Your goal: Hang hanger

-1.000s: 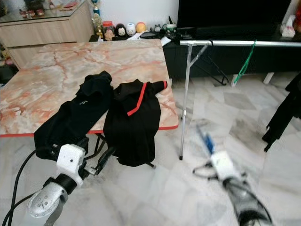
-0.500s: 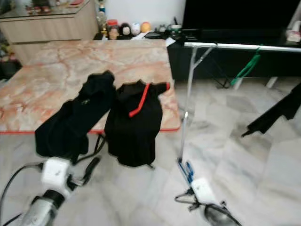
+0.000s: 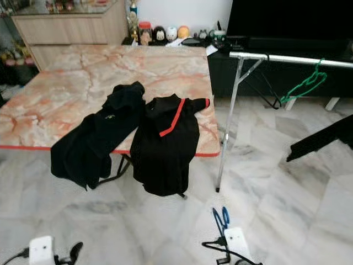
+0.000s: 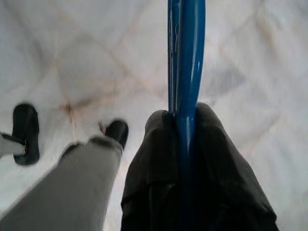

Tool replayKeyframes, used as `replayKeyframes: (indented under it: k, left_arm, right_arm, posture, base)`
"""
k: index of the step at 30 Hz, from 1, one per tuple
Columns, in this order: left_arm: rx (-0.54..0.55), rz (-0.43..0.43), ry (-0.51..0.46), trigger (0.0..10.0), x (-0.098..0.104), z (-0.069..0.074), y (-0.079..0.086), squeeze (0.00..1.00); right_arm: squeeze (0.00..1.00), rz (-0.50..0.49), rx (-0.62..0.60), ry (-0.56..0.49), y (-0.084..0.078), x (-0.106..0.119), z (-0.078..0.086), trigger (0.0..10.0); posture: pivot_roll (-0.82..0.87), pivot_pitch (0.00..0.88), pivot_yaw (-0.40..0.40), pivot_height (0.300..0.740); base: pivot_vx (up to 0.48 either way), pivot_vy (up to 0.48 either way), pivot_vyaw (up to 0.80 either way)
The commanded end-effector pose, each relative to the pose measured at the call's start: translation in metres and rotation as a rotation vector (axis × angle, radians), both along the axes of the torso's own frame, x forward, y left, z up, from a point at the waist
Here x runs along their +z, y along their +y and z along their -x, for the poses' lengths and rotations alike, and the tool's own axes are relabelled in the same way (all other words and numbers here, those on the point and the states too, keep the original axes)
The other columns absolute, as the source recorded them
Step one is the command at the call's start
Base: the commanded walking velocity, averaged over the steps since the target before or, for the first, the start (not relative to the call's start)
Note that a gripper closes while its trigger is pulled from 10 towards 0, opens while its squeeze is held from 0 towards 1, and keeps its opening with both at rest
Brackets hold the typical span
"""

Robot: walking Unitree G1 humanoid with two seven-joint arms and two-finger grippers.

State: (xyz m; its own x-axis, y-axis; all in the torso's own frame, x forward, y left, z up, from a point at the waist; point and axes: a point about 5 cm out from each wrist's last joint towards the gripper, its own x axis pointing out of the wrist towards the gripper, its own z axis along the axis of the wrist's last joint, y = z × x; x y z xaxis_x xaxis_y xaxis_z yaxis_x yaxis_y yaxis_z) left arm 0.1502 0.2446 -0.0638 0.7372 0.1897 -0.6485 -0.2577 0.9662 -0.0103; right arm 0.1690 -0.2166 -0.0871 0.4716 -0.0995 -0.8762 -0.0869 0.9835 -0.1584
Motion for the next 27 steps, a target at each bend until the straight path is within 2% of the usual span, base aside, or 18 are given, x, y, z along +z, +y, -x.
replayKeyframes:
  k: [1,5,6,12,20,22,27]
  left_arm:
    - [-0.002,0.008,0.034,10.0,-0.006,0.006,-0.003,0.00]
    - [0.001,0.036,0.106,10.0,-0.017,0.010,-0.011,0.00]
    - [0.006,0.044,0.122,10.0,-0.019,0.009,-0.013,0.00]
    - [-0.018,0.035,0.130,10.0,-0.020,0.003,-0.013,0.00]
    - [0.024,0.029,0.162,10.0,-0.023,0.004,-0.012,0.00]
    - [0.062,0.040,0.224,10.0,-0.027,0.020,-0.001,0.00]
    - [0.095,0.048,0.246,10.0,-0.029,0.034,0.010,0.00]
  right_arm:
    - [0.00,0.009,-0.023,-0.004,-0.005,0.002,-0.001,10.0]
    - [0.00,0.021,-0.063,-0.010,-0.013,0.004,-0.002,10.0]
    - [0.00,0.030,-0.070,-0.012,-0.016,0.004,-0.002,10.0]
    - [0.00,0.038,-0.091,-0.006,-0.017,0.005,-0.003,10.0]
    - [0.00,0.053,-0.049,-0.002,-0.017,0.007,-0.008,10.0]
    - [0.00,0.031,-0.045,-0.016,-0.008,0.008,-0.015,10.0]
    - [0.00,0.034,0.009,-0.007,-0.005,0.009,-0.017,10.0]
  posture:
    - [0.00,0.000,0.016,0.732]
    - [-0.01,0.000,0.038,0.732]
    - [-0.05,0.000,0.069,0.732]
    - [-0.08,0.000,0.041,0.732]
    - [-0.06,0.000,0.035,0.732]
    - [-0.06,0.000,0.036,0.732]
    - [-0.07,0.000,0.039,0.732]
  base:
    - [0.000,0.000,0.00]
    - [0.000,0.000,0.00]
    - [0.000,0.000,0.00]
    - [0.000,0.000,0.00]
    - [0.000,0.000,0.00]
    - [0.000,0.000,0.00]
    - [0.000,0.000,0.00]
